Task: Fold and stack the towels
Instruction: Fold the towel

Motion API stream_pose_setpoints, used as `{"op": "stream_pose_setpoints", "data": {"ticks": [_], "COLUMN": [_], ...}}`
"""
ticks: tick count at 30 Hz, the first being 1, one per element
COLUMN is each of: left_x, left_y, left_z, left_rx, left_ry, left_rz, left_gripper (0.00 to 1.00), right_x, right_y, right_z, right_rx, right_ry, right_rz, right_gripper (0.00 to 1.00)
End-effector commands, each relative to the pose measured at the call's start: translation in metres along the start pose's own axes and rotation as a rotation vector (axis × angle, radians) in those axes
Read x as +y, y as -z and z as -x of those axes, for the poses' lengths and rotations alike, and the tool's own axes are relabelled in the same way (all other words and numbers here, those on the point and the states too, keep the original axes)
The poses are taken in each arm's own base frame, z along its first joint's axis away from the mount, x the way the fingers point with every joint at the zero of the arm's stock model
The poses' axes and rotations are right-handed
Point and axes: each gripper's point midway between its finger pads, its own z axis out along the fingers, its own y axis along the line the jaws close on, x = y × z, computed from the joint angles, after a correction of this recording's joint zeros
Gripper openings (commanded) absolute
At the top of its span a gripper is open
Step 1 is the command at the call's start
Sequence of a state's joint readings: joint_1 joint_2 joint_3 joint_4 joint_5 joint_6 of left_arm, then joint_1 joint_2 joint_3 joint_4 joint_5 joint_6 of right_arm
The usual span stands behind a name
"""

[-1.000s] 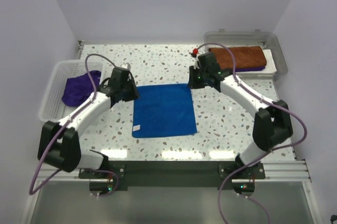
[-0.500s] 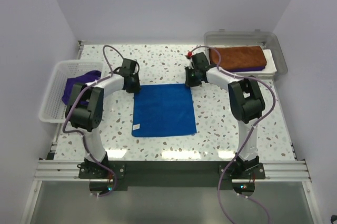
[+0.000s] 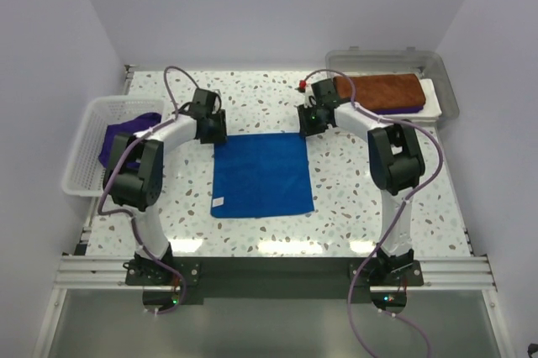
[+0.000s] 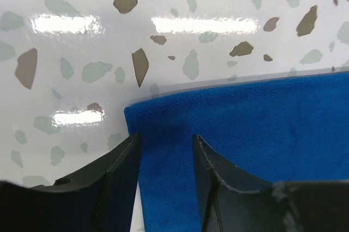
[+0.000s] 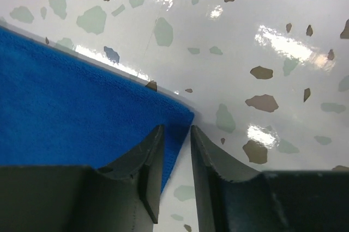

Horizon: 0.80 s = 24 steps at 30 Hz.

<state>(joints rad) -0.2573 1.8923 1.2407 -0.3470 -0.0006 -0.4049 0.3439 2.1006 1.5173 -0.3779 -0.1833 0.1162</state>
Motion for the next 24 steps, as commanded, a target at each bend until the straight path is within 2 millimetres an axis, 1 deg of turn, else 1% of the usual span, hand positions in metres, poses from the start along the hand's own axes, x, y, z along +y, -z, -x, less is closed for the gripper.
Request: {"op": "stream_pose_setpoints", "data": {"ticks": [1,3,5,6,7,8,9,10,11,12,13,14,15,17,20,24], "left_x": [-0.008,-0.008,-0.009,-0.007,-0.013,-0.010,-0.009,-0.014,-0.011,-0.012,-0.014,-0.011,-0.010,-0.013,-0.013,-0.016], "left_y": [0.039,0.040,0.038,0.034,0.033,0.033,0.028,0.027,0.021,0.019,0.016,0.009,0.007,-0.001,-0.009,-0.011], "left_z": [0.057,0.067,0.071,0.070,0.069,0.072,0.070,0.067,0.067,0.064,0.061,0.056,0.054,0.047,0.042,0.043], "left_rx": [-0.175,-0.213,-0.213,-0.201,-0.192,-0.193,-0.181,-0.170,-0.158,-0.148,-0.135,-0.107,-0.092,-0.055,-0.024,-0.024], "left_ry": [-0.113,-0.209,-0.278,-0.344,-0.376,-0.401,-0.440,-0.462,-0.497,-0.519,-0.539,-0.566,-0.575,-0.598,-0.622,-0.652], "left_rz": [-0.031,-0.040,-0.070,-0.080,-0.131,-0.145,-0.165,-0.222,-0.233,-0.248,-0.267,-0.269,-0.271,-0.307,-0.326,-0.348], "left_gripper": [0.48,0.53,0.56,0.58,0.59,0.61,0.62,0.63,0.65,0.65,0.65,0.65,0.65,0.65,0.64,0.64], "right_x": [0.005,0.005,0.004,0.004,0.002,0.001,0.004,0.003,0.002,0.003,0.004,0.007,0.007,0.009,0.008,0.007], "right_y": [0.040,0.043,0.041,0.043,0.042,0.037,0.039,0.037,0.032,0.032,0.031,0.034,0.029,0.025,0.022,0.015], "right_z": [0.035,0.036,0.035,0.037,0.038,0.036,0.039,0.039,0.029,0.035,0.035,0.036,0.032,0.030,0.024,0.022], "right_rx": [-0.062,-0.046,-0.031,-0.026,-0.022,-0.007,-0.006,0.002,0.048,0.044,0.053,0.065,0.083,0.093,0.124,0.146], "right_ry": [0.217,0.265,0.328,0.343,0.369,0.380,0.390,0.412,0.413,0.425,0.447,0.454,0.459,0.473,0.486,0.498], "right_rz": [0.031,0.050,0.069,0.077,0.087,0.098,0.122,0.131,0.143,0.157,0.171,0.189,0.205,0.229,0.241,0.249], "right_gripper": [0.32,0.36,0.39,0.41,0.44,0.44,0.45,0.45,0.45,0.46,0.46,0.46,0.46,0.45,0.46,0.46]}}
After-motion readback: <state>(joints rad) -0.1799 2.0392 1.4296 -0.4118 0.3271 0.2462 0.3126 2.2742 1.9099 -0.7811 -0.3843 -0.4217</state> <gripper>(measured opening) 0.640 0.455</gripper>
